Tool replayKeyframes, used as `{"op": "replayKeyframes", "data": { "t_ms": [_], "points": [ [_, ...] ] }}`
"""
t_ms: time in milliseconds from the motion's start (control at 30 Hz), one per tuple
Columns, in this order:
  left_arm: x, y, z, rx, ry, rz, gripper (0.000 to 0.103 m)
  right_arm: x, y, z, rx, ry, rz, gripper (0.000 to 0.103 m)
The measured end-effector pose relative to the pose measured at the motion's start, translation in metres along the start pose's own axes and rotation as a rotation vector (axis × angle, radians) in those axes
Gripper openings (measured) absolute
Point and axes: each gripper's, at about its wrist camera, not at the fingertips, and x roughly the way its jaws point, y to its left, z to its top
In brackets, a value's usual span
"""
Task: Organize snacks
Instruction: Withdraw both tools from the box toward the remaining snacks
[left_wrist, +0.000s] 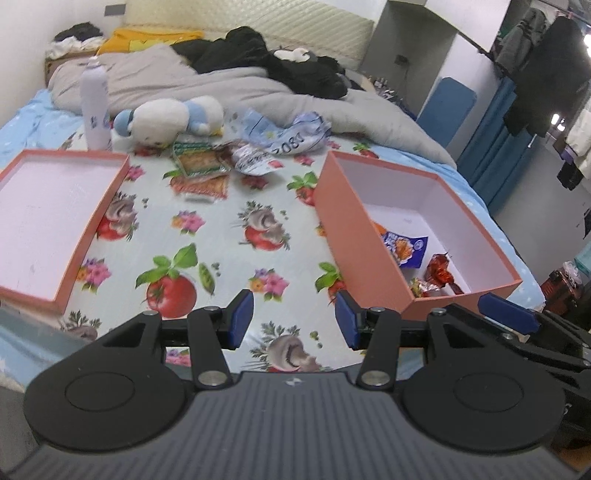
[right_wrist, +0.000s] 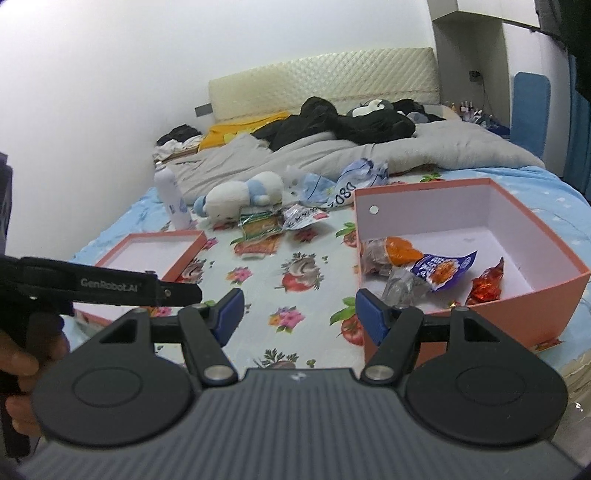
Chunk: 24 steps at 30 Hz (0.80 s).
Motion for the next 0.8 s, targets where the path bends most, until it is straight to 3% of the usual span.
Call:
{"op": "replayKeyframes", "data": {
  "t_ms": [533,800],
  "points": [
    [0.035,0.035,0.020,-0.031,-0.015,0.027,0.055,0.049,0.011,0.005,-0.017,0.049,0.024,0.069],
    [0.063,0.069,0.040,-0.060,-0.028,0.060,0.061,0.094,0.029,0.021,-0.046,0.051,0.056,0.069]
  ]
}}
